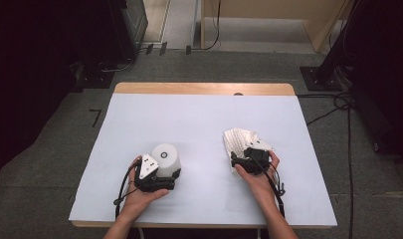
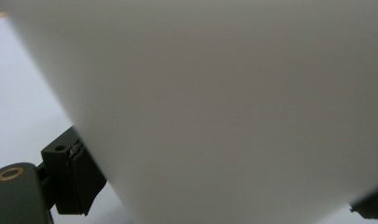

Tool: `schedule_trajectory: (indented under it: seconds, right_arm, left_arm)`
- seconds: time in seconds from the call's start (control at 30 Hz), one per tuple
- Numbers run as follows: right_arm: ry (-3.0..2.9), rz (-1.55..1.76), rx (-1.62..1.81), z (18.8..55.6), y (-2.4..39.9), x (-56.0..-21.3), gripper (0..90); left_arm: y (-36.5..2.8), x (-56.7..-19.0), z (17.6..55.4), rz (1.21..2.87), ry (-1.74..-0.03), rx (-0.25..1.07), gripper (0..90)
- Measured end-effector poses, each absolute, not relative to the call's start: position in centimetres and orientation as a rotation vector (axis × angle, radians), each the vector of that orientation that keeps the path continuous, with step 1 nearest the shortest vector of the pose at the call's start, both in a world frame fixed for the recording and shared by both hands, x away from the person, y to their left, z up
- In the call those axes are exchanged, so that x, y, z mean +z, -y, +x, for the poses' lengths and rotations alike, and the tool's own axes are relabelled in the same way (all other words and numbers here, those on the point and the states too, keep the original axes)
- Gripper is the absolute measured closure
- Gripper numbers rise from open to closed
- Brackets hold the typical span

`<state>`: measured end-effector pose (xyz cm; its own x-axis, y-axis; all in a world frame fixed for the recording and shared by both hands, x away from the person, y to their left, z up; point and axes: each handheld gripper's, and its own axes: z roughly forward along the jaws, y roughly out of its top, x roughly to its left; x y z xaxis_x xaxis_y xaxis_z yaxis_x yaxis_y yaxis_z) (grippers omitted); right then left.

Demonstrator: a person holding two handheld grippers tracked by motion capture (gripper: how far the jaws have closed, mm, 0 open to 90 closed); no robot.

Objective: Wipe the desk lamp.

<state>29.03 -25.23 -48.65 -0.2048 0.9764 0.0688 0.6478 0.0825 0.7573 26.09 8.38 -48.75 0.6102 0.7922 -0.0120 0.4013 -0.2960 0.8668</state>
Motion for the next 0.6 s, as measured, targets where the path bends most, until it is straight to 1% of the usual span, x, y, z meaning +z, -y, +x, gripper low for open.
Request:
schedule_trajectory:
  seconds: [0.07,0.23,0.27,0.3,0.33,0.37,0.43,0.53,0.57,0.6]
  right_arm:
    - [-1.897,1.627,0.890,29.4,25.2,-49.0,27.7]
    - [-1.891,1.633,0.858,29.5,25.8,-49.4,46.1]
    - [-1.893,1.632,0.874,29.5,25.9,-49.5,50.9]
    - [-1.901,1.625,0.893,29.4,25.9,-49.6,57.8]
    - [-1.907,1.620,0.908,29.4,26.0,-49.6,68.7]
    - [-1.917,1.612,0.919,29.4,26.0,-49.6,76.0]
    - [-1.940,1.622,0.977,29.5,26.4,-49.4,80.2]
    - [-1.936,1.568,1.139,29.0,26.5,-48.3,80.8]
    - [-1.936,1.568,1.139,29.0,26.5,-48.3,80.8]
    - [-1.942,1.469,1.208,28.2,25.7,-46.4,80.7]
  left_arm:
    - [-8.2,-48.7,26.2,1.919,-0.942,0.549,7.5]
    - [-8.0,-48.6,26.1,1.938,-0.916,0.574,8.2]
    - [-7.9,-48.5,26.0,1.937,-0.908,0.569,8.3]
    - [-8.0,-48.5,26.0,1.934,-0.900,0.565,8.3]
    - [-8.0,-48.3,25.9,1.927,-0.895,0.560,8.3]
    - [-8.0,-48.2,25.8,1.918,-0.890,0.553,8.3]
    - [-7.9,-48.1,25.7,1.919,-0.872,0.536,8.3]
    - [-7.5,-47.9,25.7,1.930,-0.860,0.536,8.3]
    - [-7.5,-47.9,25.7,1.930,-0.860,0.536,8.4]
    - [-7.3,-47.7,25.7,1.931,-0.852,0.534,8.3]
